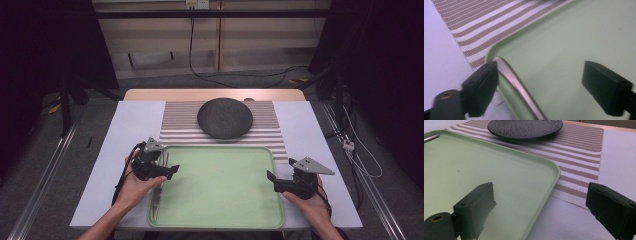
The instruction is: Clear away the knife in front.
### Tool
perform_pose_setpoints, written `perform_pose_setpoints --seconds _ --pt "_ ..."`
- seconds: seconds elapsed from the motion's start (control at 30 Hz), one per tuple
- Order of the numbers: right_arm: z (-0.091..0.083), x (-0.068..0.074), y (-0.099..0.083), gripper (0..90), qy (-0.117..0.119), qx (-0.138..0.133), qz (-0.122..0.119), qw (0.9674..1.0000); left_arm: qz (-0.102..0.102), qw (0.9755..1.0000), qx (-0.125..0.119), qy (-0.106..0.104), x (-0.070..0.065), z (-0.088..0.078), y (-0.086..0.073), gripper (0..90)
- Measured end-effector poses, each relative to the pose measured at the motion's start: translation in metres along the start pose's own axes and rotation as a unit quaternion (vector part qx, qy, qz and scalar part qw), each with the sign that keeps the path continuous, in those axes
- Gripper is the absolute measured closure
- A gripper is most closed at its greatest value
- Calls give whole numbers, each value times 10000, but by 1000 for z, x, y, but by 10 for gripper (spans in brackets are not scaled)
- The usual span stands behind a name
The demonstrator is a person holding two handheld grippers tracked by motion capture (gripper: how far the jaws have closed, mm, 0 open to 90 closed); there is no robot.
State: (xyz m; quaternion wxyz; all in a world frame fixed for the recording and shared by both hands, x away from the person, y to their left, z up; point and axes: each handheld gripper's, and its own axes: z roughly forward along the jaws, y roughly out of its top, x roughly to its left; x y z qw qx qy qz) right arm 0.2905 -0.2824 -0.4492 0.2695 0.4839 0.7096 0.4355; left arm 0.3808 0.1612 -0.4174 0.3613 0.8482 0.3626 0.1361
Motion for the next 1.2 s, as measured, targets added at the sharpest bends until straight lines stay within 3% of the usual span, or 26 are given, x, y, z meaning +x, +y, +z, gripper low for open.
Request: perform_pose_setpoints --seconds 0.07,0.23,0.4,0.53,0.63,0.83,0.97,1.03,1.1,1.2 --pt "-1 0 0 85 5 -6 7 10000 -21 9999 -91 -78 1 -5 -1 75" --pt "-2 0 0 85 11 -19 22 10000 27 9986 -488 179 -2 -20 -2 61" --pt "-2 0 0 86 -1 -27 26 10000 176 9976 -493 446 -2 -28 -7 66" --pt "-2 -1 0 86 -4 -27 32 10000 -44 9962 -597 631 3 -33 -16 65" --pt "-2 -1 0 86 -7 -34 35 10000 -267 9960 -618 589 6 -38 -24 67" --pt "-3 -1 0 85 -9 -48 43 10000 -278 9957 -600 653 8 -44 -44 64" --pt "-3 -1 0 86 -31 -48 66 10000 -323 9953 -582 706 7 -36 -58 64" --pt "-4 -1 0 86 -47 -63 70 9999 -338 9965 -527 559 10 -35 -58 65" --pt "-6 -2 0 86 -66 -89 70 9999 -373 9954 -648 600 10 -36 -58 64" --pt "-8 -4 -1 84 -103 -109 107 9998 -358 9954 -639 614 13 -38 -59 64"
